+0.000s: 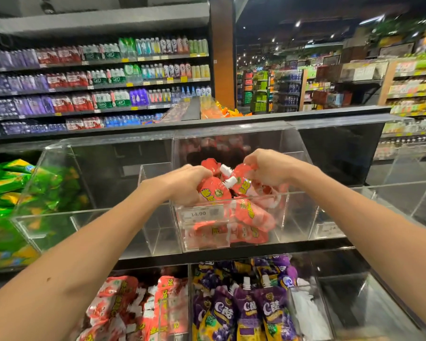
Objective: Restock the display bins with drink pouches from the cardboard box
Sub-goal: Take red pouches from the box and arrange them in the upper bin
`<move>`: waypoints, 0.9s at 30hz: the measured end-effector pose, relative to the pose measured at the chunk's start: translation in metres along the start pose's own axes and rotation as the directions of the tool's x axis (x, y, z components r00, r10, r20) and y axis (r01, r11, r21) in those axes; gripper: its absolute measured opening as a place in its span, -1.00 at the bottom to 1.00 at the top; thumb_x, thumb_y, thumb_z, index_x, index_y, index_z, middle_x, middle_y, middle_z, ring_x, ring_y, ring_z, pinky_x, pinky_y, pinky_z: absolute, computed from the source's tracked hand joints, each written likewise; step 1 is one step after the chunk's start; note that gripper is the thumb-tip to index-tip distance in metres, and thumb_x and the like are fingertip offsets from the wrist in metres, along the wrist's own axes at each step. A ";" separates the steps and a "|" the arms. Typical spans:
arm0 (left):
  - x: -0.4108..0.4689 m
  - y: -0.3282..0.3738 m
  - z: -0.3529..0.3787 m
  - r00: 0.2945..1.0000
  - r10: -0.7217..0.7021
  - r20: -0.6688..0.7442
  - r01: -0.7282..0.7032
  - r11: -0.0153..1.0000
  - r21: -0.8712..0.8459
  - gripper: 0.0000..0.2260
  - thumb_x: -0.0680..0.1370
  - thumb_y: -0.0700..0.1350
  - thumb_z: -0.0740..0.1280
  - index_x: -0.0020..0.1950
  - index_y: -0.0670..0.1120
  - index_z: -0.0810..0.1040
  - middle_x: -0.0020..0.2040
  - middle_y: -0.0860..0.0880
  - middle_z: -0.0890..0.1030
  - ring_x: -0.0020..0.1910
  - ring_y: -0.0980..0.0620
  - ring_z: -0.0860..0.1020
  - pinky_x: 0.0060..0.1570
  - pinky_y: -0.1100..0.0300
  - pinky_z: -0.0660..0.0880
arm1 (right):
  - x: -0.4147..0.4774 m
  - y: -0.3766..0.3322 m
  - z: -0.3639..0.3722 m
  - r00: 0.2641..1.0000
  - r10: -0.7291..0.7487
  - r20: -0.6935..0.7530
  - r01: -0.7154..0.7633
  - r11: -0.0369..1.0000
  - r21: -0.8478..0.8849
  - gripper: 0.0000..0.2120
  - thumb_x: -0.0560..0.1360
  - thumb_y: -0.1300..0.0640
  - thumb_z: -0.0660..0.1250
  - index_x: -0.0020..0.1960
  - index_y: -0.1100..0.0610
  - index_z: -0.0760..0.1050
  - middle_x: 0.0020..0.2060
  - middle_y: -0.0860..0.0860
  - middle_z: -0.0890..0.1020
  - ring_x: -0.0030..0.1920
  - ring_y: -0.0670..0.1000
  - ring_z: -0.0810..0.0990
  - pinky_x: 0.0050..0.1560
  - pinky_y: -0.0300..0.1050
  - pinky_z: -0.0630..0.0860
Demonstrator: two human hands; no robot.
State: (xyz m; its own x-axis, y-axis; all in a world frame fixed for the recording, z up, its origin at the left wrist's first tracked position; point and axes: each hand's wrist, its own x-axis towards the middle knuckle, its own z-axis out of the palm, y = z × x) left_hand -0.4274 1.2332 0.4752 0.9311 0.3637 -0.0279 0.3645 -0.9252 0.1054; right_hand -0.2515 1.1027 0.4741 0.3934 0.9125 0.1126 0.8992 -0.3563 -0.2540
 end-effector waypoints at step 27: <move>0.010 0.014 0.021 0.959 -0.282 -0.015 0.279 0.953 -0.121 -0.71 0.48 0.22 0.45 -0.21 0.01 0.73 -0.26 0.02 0.69 -0.18 0.04 0.63 -0.15 0.09 0.57 | -0.022 -0.019 -0.012 0.887 0.071 0.457 -0.149 0.979 0.137 -0.15 0.49 -0.51 -0.23 0.53 -0.03 0.30 0.46 0.05 0.41 0.49 0.18 0.30 0.44 0.21 0.19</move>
State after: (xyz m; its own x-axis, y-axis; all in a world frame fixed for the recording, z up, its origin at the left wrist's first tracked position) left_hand -0.4129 1.2213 0.4556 0.7900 0.6117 -0.0420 0.6052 -0.7670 0.2131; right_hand -0.2753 1.0870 0.4879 0.3248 0.8757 -0.3572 0.7960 -0.4571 -0.3968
